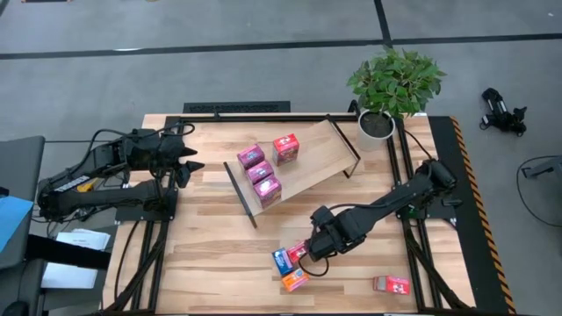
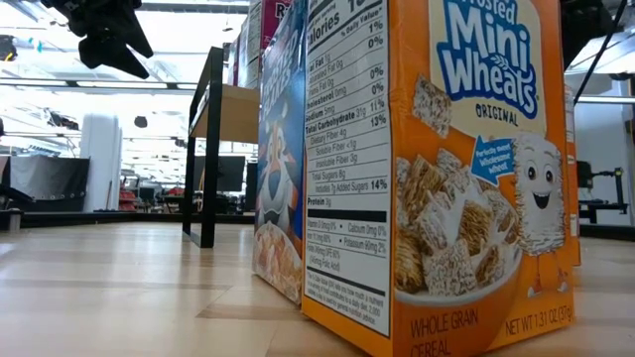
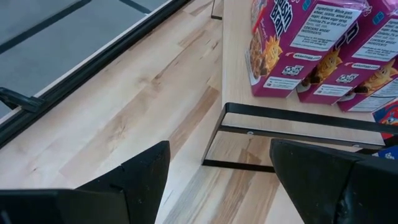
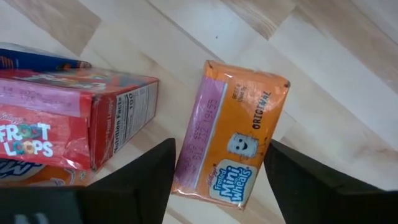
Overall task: Stack cereal on shelf
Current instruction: Put the top orange cereal box on the shelf
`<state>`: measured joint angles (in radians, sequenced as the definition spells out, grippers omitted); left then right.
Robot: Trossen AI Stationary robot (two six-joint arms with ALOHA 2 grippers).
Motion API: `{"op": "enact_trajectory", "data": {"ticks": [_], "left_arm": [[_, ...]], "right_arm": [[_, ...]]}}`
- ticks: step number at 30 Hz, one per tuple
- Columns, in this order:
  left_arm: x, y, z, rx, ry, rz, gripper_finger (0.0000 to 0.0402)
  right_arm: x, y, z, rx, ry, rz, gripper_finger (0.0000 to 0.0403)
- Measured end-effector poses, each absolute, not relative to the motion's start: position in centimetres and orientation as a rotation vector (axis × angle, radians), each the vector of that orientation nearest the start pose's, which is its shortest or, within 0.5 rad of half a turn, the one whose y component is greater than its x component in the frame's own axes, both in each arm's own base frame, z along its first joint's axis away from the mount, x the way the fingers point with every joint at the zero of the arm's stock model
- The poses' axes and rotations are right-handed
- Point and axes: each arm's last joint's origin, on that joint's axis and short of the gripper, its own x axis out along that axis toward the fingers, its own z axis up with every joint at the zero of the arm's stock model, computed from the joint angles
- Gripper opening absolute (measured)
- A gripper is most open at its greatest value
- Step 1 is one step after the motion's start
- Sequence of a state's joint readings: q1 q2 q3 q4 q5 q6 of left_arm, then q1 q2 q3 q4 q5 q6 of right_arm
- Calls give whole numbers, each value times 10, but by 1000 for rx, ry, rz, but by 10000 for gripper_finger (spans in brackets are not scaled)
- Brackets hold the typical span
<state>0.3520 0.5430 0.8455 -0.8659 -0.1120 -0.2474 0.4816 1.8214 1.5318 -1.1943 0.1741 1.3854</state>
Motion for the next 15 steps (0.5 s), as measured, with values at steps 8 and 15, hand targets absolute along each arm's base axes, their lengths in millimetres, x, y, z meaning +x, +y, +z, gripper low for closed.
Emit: {"op": "enact_trajectory", "data": {"ticks": [8, 15], "left_arm": [[85, 35, 319, -305, 506, 520, 268], [85, 35, 319, -305, 506, 520, 268]], "right_arm": [[309, 154, 252, 633, 1282, -686, 190], [314, 139, 283, 517, 1328, -605, 144]]}}
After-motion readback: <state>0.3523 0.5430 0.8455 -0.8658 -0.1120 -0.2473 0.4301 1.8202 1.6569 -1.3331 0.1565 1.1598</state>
